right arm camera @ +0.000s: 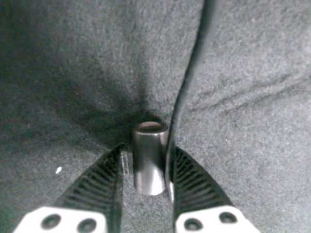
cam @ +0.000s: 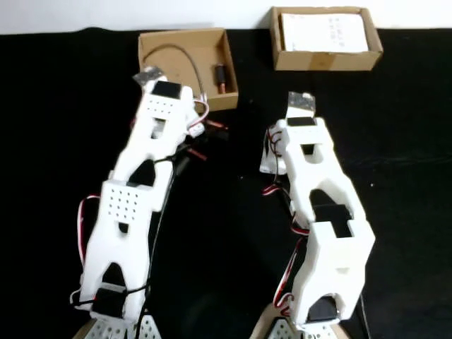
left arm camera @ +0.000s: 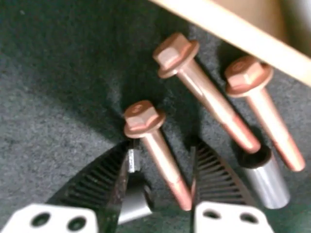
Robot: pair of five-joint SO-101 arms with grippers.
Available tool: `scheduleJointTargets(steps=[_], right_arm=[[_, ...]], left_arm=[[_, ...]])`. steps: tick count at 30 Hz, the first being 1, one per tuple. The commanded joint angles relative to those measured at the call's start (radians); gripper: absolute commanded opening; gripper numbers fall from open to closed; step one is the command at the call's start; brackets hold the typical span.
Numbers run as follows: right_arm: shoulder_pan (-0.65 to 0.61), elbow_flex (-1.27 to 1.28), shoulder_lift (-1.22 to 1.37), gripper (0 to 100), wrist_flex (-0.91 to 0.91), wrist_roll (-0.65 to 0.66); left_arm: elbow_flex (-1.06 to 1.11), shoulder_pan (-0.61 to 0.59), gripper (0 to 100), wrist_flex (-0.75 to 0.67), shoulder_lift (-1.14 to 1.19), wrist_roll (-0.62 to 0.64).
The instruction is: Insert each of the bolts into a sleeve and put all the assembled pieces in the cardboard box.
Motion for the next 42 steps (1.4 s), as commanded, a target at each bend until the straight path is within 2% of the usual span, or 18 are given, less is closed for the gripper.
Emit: scheduleJointTargets(steps=[1, 5, 9, 11, 15, 21, 23, 28, 33, 35, 38, 42], right_arm=[[0.002, -0.001, -0.047, 0.6, -0.012, 0.006], [0.002, -0.001, -0.047, 0.6, -0.012, 0.002], [0.002, 0.004, -0.047, 0.6, -0.010, 0.002], [0.002, 0.004, -0.051, 0.6, -0.004, 0.002], [0.002, -0.007, -0.061, 0.6, 0.054, 0.003], [0.001, -0.050, -0.231, 0.6, 0.226, 0.008], [0.001, -0.044, -0.328, 0.6, 0.252, 0.008], [-0.001, -0.041, -0.585, 0.6, 0.375, 0.009], [-0.048, 0.030, -0.835, 0.6, 0.469, 0.012], [-0.090, 0.119, -0.957, 0.6, 0.472, 0.063], [-0.182, 0.282, -1.162, 0.6, 0.424, 0.118], [-0.286, 0.568, -1.449, 0.6, 0.242, 0.150]], left_arm=[[-0.008, 0.001, 19, -0.002, 0.001, 0.005], [-0.005, -0.007, 16, 0.012, 0.001, 0.068], [-0.005, -0.008, 3, 0.005, 0.002, 0.061], [-0.010, -0.015, 1, -0.011, -0.005, 0.020], [-0.088, -0.007, 1, -0.009, -0.021, -0.201], [-0.328, 0.085, 1, 0.218, -0.094, -0.658], [-0.343, 0.108, 1, 0.238, -0.148, -0.764], [-0.248, 0.117, 1, 0.238, -0.426, -0.792], [0.004, 0.122, 1, 0.238, -0.835, -0.793], [0.094, 0.120, 1, 0.238, -1.003, -0.793], [0.205, 0.117, 1, 0.198, -1.221, -0.790], [0.397, 0.114, 1, 0.060, -1.477, -0.790]])
